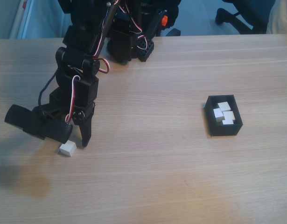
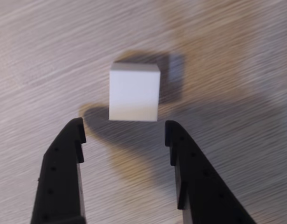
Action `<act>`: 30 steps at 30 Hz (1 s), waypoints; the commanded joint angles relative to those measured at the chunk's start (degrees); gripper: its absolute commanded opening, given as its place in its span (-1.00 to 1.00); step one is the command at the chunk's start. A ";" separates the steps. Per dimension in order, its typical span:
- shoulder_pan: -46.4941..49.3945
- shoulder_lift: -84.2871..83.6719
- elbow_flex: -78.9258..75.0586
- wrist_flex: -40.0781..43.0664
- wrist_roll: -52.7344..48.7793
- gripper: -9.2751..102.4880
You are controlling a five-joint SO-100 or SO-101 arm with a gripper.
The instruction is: Pick blocks and place them in the box.
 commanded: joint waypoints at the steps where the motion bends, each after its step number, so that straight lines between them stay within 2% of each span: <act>1: 0.53 -0.44 -4.57 -1.23 -0.53 -0.50; 13: 2.02 -5.01 -9.49 -1.23 -1.49 -0.54; 25: 1.23 -3.52 -8.53 -0.97 0.35 -0.83; 30: -0.70 1.49 -4.39 -0.97 0.70 -0.83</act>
